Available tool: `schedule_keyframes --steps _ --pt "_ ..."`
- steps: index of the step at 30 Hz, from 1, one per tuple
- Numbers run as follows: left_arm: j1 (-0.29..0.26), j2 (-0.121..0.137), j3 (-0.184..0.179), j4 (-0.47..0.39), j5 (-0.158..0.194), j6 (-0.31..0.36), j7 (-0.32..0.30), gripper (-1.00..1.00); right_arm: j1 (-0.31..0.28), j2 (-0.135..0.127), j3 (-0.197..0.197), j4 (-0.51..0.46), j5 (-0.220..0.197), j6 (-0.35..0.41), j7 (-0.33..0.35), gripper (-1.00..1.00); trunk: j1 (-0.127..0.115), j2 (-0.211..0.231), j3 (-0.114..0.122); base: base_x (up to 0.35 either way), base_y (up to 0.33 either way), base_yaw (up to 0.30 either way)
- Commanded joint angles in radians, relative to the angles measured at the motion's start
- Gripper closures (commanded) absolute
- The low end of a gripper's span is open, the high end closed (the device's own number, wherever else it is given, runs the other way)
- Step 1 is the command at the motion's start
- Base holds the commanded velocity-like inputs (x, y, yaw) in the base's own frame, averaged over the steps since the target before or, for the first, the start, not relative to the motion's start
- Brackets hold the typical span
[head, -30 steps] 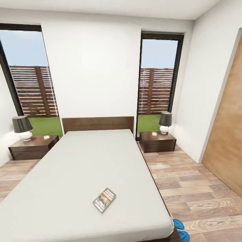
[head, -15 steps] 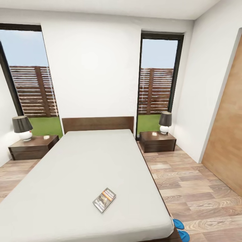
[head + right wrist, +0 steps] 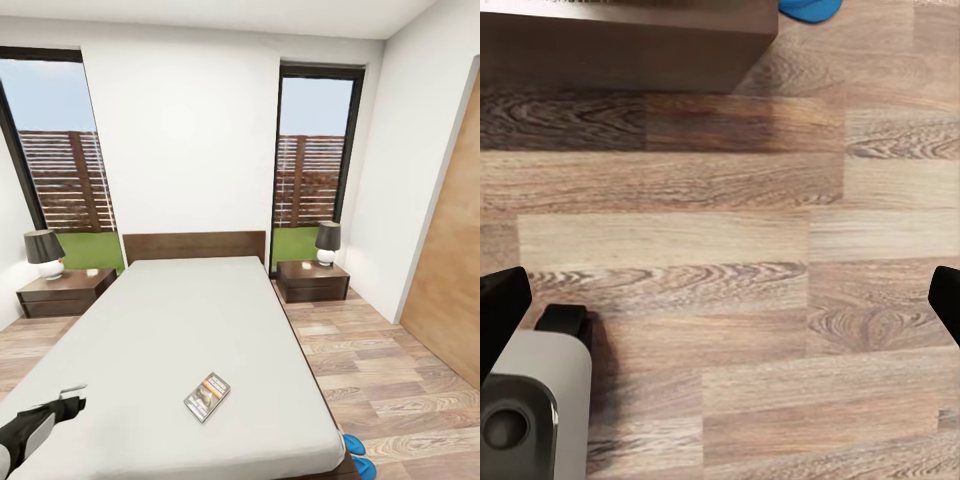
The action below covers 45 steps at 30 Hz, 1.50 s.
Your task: In the bedroom, move the book from the bed onto either nightstand, and place the two sandals side by side next to the bed.
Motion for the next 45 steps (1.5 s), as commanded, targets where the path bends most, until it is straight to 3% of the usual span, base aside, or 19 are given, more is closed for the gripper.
schedule_keyframes --steps 1,2,5,6,10,11,15,19,25,29,45 --pt "-0.018 -0.015 -0.008 -0.031 0.008 0.029 0.002 -1.0 -0.001 0.0 0.008 -0.002 -0.01 0.003 0.003 -1.0 0.0 -0.002 -0.002 0.0 0.0 0.0" --pt "-0.018 -0.015 -0.008 -0.031 0.008 0.029 0.002 -1.0 -0.001 0.0 0.008 -0.002 -0.01 0.003 0.003 -1.0 0.0 -0.002 -0.002 0.0 0.0 0.0" --pt "-0.056 -0.077 -0.015 -0.11 0.007 0.081 0.005 -1.0 -0.001 0.0 0.008 -0.006 -0.01 0.003 0.003 -1.0 0.0 -0.002 -0.002 0.0 0.0 0.0" --pt "-0.056 -0.077 -0.015 -0.11 0.007 0.081 0.005 -1.0 -0.001 0.0 0.008 -0.006 -0.01 0.003 0.003 -1.0 0.0 -0.002 -0.002 0.0 0.0 0.0" --pt "-0.104 -0.155 -0.027 -0.179 -0.022 0.123 0.009 -1.0 -0.001 -0.001 0.006 -0.001 -0.012 -0.017 0.003 -1.0 0.0 -0.002 -0.002 0.0 0.0 0.0" --pt "-0.104 -0.155 -0.027 -0.179 -0.022 0.123 0.009 -1.0 -0.001 -0.001 0.006 -0.001 -0.012 -0.017 0.003 -1.0 0.0 -0.002 -0.002 0.0 0.0 0.0" --pt "-0.153 -0.208 -0.03 -0.203 -0.087 0.143 0.012 -1.0 -0.001 -0.003 0.005 0.011 -0.015 -0.069 0.003 -1.0 0.0 -0.002 -0.002 0.0 0.0 0.0" --pt "-0.176 -0.235 -0.031 -0.212 -0.122 0.15 0.013 -1.0 -0.001 -0.004 0.004 0.027 -0.018 -0.093 0.003 -1.0 0.0 -0.002 -0.002 0.0 0.0 0.0" --pt "-0.197 -0.277 -0.033 -0.219 -0.147 0.155 0.014 -1.0 0.0 -0.004 0.003 0.043 -0.022 -0.111 0.003 -1.0 0.0 -0.002 -0.002 0.0 0.0 0.0" --pt "-0.211 -0.295 -0.033 -0.211 -0.154 0.158 0.015 -1.0 0.003 -0.003 0.003 0.049 -0.024 -0.117 0.003 -1.0 0.0 -0.002 -0.002 0.0 0.0 0.0" --pt "-0.252 -0.308 -0.026 -0.176 -0.157 0.231 0.016 -1.0 0.014 0.004 0.004 0.056 -0.027 -0.121 0.002 -1.0 0.0 -0.002 -0.002 0.0 0.0 0.0"
